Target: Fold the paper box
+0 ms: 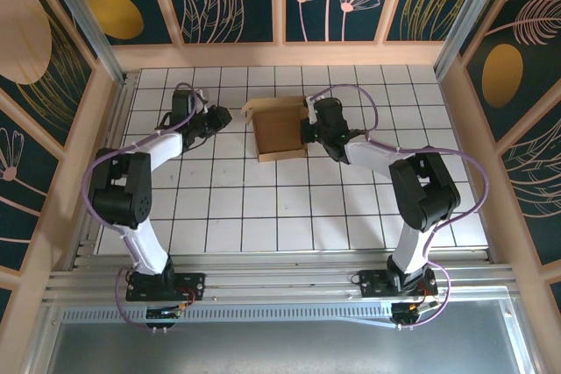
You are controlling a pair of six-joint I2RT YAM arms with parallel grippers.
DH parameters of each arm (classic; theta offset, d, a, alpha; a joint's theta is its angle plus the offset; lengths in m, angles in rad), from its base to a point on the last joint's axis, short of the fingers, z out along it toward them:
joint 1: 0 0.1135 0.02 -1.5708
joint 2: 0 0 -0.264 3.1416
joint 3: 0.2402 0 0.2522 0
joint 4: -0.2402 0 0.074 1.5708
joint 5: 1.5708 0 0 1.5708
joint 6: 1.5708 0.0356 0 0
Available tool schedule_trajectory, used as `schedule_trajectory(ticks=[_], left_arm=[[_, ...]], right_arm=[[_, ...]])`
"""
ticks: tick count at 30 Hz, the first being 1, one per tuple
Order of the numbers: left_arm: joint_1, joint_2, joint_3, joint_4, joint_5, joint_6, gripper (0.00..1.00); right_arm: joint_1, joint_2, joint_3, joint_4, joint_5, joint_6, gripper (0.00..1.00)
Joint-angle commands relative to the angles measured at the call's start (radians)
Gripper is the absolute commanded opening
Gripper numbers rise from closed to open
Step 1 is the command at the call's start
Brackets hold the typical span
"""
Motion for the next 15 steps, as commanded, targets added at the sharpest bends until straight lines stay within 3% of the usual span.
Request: schedule_trajectory(ticks=[1, 15], left_arm=[[-0.003, 0.060, 0.039, 0.025, 0.130, -0.029, 0.23], [-0.053, 0.171, 0.103, 0.024, 0.159, -0.039, 0.18]], right_arm=[[0.014, 0.039, -0.023, -0.211, -0.020, 0.007, 0.06], [0.014, 0.040, -0.013, -0.221, -0.015, 0.006, 0.06]])
